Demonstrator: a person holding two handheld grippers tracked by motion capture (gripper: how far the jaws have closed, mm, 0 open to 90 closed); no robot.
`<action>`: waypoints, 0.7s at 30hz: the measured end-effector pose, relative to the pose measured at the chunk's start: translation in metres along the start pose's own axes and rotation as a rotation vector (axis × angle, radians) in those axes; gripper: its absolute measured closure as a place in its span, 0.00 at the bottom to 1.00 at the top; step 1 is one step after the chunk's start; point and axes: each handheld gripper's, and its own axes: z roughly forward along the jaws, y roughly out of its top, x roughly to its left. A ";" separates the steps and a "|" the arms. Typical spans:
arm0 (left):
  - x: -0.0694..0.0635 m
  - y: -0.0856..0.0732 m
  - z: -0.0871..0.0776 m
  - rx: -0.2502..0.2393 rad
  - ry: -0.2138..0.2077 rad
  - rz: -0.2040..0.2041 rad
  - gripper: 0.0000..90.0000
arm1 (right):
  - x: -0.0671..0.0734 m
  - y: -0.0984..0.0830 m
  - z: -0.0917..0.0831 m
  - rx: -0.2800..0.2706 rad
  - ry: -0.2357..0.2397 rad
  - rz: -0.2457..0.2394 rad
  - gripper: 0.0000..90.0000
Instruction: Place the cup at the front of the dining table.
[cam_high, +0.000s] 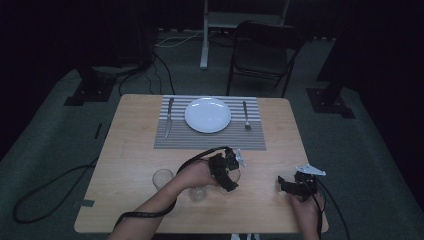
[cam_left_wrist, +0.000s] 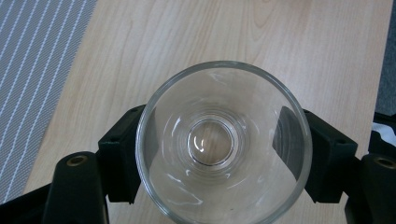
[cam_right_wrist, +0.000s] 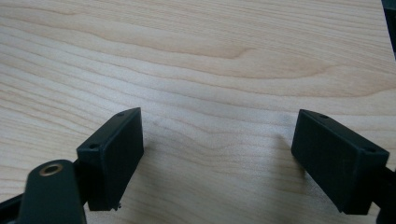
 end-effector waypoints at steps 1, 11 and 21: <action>0.001 0.000 0.000 0.004 -0.001 -0.001 0.32 | 0.000 0.000 0.000 0.000 0.000 0.000 0.18; 0.014 0.000 -0.005 -0.006 0.022 -0.030 0.32 | 0.000 0.000 0.000 0.002 0.000 0.001 0.18; 0.025 -0.002 -0.017 -0.018 0.054 -0.055 0.32 | 0.000 0.000 0.000 0.000 0.000 0.002 0.18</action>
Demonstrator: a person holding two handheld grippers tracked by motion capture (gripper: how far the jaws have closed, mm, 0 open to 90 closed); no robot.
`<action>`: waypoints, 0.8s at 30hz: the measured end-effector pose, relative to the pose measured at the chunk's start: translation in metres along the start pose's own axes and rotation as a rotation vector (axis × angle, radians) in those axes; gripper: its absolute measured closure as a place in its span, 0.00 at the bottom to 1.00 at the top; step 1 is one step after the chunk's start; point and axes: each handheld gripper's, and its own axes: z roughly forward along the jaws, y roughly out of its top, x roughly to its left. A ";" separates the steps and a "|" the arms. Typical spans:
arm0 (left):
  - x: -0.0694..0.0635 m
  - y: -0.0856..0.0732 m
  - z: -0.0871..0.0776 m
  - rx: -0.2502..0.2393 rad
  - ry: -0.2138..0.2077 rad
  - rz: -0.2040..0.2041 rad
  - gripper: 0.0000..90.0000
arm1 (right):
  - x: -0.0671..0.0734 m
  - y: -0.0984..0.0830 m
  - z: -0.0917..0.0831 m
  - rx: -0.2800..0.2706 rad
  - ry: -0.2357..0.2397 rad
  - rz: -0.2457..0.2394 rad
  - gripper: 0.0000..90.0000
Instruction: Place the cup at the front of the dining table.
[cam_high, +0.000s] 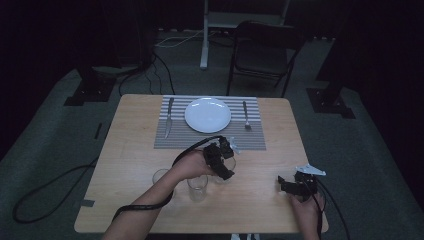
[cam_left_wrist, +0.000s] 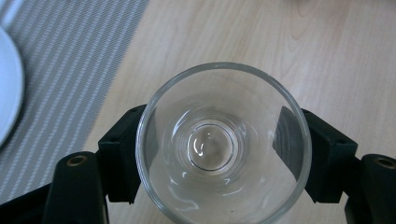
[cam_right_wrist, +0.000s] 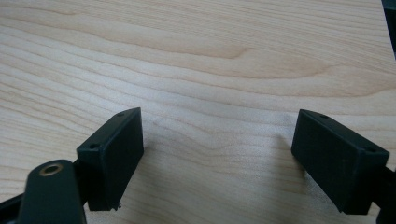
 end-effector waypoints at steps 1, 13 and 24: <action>0.002 0.000 -0.001 -0.005 0.004 -0.007 0.32 | 0.000 0.000 0.000 0.000 0.000 0.000 0.18; 0.021 -0.007 -0.014 0.005 0.041 -0.041 0.32 | 0.000 0.000 0.000 0.000 0.000 0.000 0.18; 0.041 -0.018 -0.032 -0.015 0.087 -0.096 0.32 | 0.000 0.000 0.000 0.000 0.000 -0.001 0.18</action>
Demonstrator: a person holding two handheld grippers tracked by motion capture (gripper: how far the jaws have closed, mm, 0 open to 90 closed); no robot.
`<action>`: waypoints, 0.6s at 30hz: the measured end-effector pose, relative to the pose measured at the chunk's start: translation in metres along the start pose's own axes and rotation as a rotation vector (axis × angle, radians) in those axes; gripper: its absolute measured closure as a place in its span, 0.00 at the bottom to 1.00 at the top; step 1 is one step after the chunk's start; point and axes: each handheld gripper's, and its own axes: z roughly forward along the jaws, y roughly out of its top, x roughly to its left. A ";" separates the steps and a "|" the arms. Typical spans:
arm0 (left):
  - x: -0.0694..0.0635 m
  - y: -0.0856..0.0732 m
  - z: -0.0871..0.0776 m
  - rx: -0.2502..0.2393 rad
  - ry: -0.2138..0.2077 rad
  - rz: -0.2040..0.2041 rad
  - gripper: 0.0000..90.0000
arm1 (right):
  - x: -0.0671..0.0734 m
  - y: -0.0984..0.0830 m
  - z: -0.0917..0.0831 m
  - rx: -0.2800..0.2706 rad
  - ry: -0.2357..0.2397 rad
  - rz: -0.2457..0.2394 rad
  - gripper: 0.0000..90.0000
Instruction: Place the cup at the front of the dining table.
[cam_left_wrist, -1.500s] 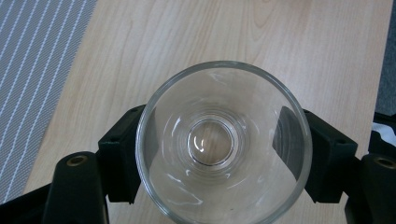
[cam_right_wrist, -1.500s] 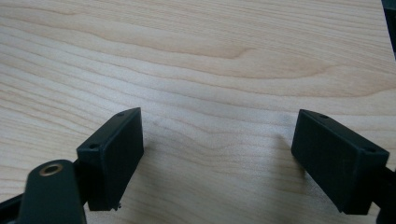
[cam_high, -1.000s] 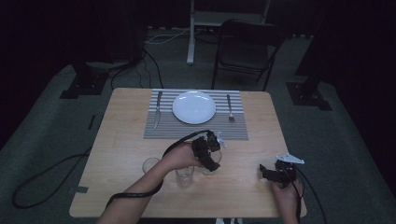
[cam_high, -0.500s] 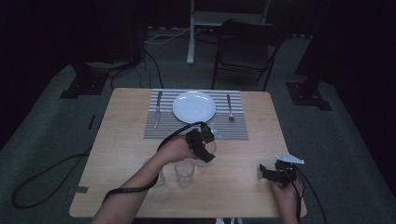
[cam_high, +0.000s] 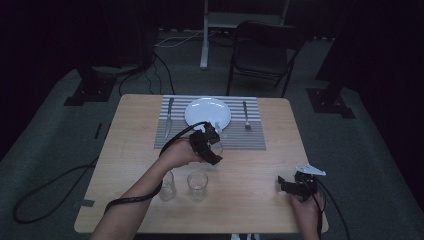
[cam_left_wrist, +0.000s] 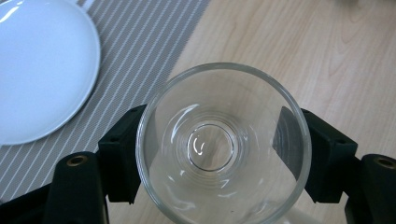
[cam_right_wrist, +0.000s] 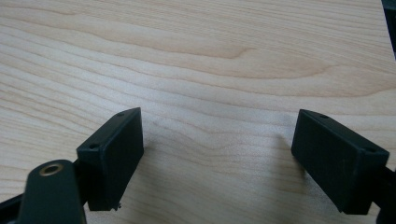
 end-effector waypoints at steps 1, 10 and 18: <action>0.003 -0.001 -0.001 0.000 0.002 -0.010 0.32 | 0.000 0.000 0.000 0.000 0.000 0.000 0.18; 0.025 -0.017 -0.011 0.016 0.055 -0.060 0.32 | 0.000 0.000 0.000 0.000 0.000 0.000 0.18; 0.046 -0.030 -0.018 0.012 0.093 -0.132 0.32 | 0.000 0.000 0.000 0.001 0.000 0.000 0.18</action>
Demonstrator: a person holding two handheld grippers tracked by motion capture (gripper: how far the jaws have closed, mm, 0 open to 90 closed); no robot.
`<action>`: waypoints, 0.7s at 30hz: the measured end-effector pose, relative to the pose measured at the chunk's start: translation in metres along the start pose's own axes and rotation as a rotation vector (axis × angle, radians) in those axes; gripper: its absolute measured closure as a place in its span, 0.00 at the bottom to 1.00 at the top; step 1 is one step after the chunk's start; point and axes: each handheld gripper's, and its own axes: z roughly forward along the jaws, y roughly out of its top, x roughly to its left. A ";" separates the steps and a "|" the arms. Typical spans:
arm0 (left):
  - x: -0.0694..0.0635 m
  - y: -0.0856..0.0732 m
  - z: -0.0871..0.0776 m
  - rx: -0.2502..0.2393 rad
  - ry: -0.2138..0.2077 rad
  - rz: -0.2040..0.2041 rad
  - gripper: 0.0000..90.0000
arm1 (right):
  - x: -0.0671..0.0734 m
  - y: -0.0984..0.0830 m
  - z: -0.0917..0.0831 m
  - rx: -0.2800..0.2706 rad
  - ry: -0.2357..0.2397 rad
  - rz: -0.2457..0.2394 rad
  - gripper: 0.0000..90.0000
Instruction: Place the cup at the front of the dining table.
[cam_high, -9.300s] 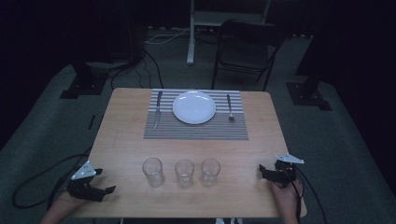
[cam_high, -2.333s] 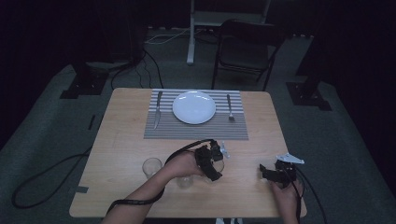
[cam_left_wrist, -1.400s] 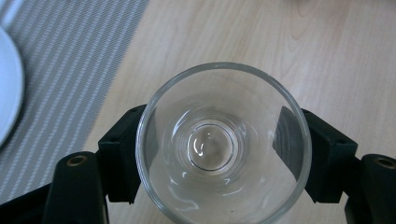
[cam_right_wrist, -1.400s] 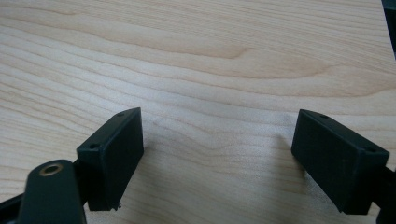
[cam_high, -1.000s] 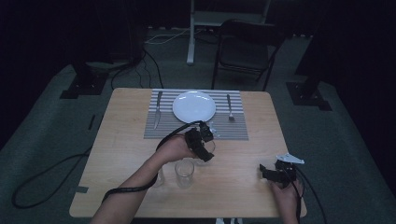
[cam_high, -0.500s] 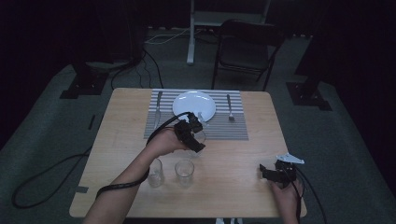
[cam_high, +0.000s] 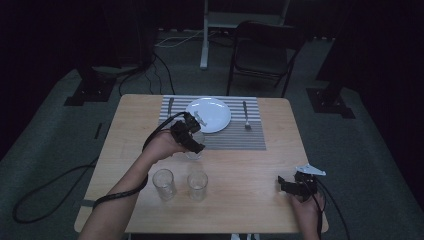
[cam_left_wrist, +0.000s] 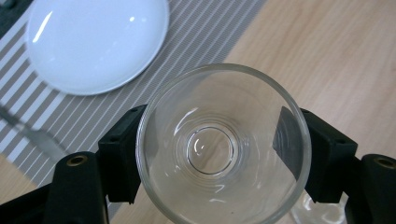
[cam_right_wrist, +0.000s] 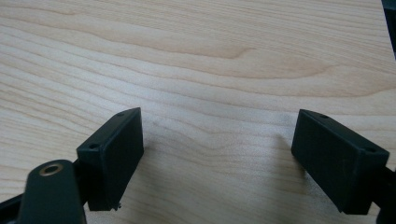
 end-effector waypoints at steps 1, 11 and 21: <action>0.003 -0.001 0.000 0.001 0.002 -0.009 0.32 | 0.000 0.000 0.000 0.000 0.000 0.000 0.18; 0.020 -0.008 0.002 -0.002 0.028 -0.065 0.32 | 0.000 0.000 0.000 0.000 0.000 0.000 0.18; 0.040 -0.009 0.010 -0.023 0.059 -0.134 0.32 | 0.000 0.000 0.000 0.000 0.000 0.000 0.18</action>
